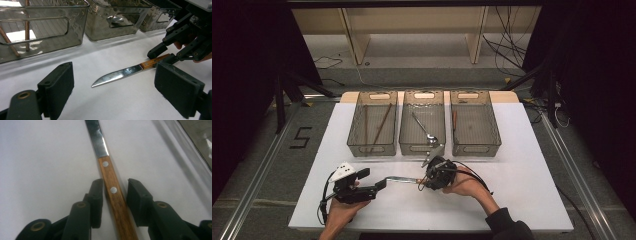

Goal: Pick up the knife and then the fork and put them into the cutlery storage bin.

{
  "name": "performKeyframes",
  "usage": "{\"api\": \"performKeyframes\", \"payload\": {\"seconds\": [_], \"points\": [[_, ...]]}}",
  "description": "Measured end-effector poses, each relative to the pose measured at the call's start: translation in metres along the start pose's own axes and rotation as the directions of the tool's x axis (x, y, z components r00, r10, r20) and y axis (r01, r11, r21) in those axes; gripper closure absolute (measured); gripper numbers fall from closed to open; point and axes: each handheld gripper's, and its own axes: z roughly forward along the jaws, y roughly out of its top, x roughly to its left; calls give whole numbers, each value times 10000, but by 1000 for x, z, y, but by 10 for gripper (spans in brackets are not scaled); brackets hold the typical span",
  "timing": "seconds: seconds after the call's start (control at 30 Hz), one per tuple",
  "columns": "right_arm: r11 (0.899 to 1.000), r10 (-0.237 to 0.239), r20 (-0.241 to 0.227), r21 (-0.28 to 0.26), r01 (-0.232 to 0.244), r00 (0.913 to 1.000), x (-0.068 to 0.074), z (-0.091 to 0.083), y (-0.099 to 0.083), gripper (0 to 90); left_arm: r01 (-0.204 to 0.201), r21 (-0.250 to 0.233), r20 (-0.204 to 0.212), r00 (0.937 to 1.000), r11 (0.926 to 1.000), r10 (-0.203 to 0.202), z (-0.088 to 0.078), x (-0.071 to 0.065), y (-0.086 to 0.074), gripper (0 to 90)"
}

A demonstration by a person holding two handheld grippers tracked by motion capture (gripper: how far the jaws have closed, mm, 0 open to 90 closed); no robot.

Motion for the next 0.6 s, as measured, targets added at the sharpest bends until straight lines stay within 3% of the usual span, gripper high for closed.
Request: {"api": "performKeyframes", "payload": {"seconds": [0.2, 0.4, 0.6], "points": [[9985, -532, -20, 162, 532, 9986, 7, -1, 0, 751, -9, 14, 1, 10000, 10000, 9, 0, 0, 0, 158], [9977, -631, -53, 240, 632, 9980, 6, -1, 1, 761, -10, 20, -2, 10000, 10000, 10, 0, 0, 0, 158], [9958, -627, -125, 668, 634, 9980, 6, 0, 7, 758, -22, 23, 2, 10000, 10000, 22, 1, -1, 0, 158]]}}
